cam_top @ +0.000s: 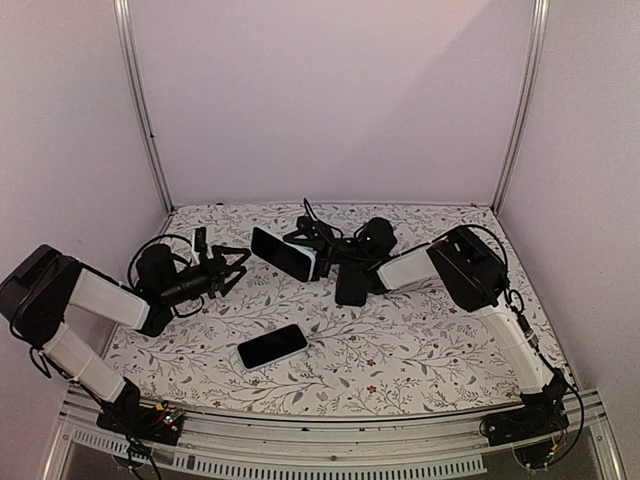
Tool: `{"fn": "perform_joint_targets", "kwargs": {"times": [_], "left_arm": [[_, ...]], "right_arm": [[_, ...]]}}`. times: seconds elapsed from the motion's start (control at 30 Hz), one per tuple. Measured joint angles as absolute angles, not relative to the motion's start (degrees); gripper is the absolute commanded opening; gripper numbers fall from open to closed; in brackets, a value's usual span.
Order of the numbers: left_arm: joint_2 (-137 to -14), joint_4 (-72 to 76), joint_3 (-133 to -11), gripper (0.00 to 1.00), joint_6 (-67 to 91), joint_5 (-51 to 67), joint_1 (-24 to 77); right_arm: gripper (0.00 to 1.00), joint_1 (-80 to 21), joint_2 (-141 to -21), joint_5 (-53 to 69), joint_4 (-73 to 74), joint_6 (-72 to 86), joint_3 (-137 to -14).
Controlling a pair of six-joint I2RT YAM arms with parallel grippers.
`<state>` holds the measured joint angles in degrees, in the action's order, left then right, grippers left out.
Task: Take the phone out of the phone case
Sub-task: Pick up the phone with the phone case at the center of the board.
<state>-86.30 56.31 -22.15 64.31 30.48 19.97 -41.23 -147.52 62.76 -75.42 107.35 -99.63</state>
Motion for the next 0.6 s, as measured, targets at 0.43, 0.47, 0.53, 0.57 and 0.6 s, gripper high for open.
{"fn": "perform_joint_targets", "kwargs": {"times": [0.43, 0.47, 0.53, 0.57, 0.6], "left_arm": [[-95.26, 81.19, -25.23, 0.81, 66.78, 32.42, 23.66], [-95.83, 82.04, -25.23, 0.81, 67.13, 32.32, 23.81], [-96.57, 82.78, -25.12, 0.81, 67.59, 31.9, 24.03], [-96.66, 82.94, -24.77, 0.81, 67.79, 31.38, 24.05], [-96.6, 83.02, -24.47, 0.81, 67.79, 31.0, 24.05]], "right_arm": [[0.31, -42.11, -147.44, 52.12, -87.74, 118.96, -90.3], [0.31, -42.13, -147.39, 51.35, -87.85, 119.02, -89.49], [0.31, -42.33, -147.37, 50.22, -87.88, 119.04, -88.09], [0.31, -42.33, -147.37, 49.71, -87.88, 119.07, -87.59], [0.31, -42.33, -147.37, 49.47, -87.9, 119.07, -87.24]]}}
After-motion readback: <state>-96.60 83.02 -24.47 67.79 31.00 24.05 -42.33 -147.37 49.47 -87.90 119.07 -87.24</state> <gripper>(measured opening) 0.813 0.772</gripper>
